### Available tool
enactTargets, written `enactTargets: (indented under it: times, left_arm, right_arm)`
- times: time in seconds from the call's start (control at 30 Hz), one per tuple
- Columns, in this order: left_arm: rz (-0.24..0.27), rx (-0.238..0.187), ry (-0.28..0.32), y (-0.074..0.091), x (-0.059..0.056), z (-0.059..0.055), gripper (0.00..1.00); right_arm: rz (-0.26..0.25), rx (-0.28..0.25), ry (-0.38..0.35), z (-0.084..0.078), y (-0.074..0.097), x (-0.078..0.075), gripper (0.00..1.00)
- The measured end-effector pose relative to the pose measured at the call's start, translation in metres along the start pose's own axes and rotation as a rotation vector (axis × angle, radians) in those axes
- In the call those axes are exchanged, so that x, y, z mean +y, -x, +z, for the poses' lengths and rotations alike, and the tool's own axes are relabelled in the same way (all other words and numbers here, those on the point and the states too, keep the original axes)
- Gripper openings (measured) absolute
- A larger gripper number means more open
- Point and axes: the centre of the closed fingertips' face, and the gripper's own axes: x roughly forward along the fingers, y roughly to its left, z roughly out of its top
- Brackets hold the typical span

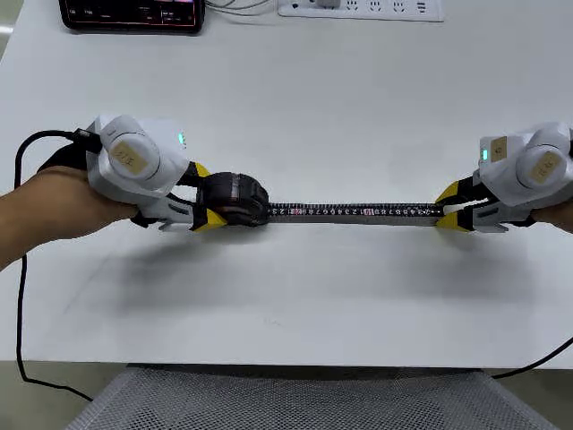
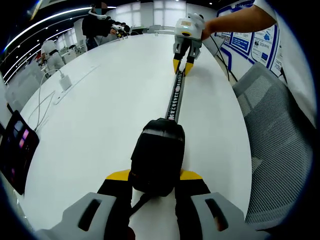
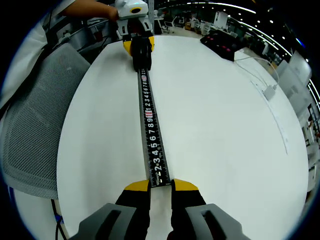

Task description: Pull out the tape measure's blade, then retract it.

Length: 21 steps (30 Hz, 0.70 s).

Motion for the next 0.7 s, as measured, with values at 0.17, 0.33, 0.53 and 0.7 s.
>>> enactTargets:
  times: [0.17, 0.33, 0.53, 0.7]
  left_arm:
    - [0.001, 0.002, 0.003, 0.0002, 0.0000, 0.0001, 0.28]
    - [0.007, 0.003, 0.007, 0.0005, 0.0005, -0.0001, 0.29]
    - [0.006, -0.009, 0.011, 0.0008, 0.0010, 0.0029, 0.36]
    - [0.005, -0.015, 0.005, 0.0019, 0.0015, 0.0041, 0.35]
  right_arm:
    - [0.003, -0.007, -0.013, 0.0007, 0.0007, 0.0001, 0.12]
    - [0.004, -0.009, -0.031, 0.0021, 0.0009, 0.0008, 0.17]
    - [0.002, -0.010, -0.045, 0.0025, 0.0005, 0.0003, 0.20]
    - [-0.005, -0.017, -0.053, 0.0032, 0.0027, -0.0008, 0.20]
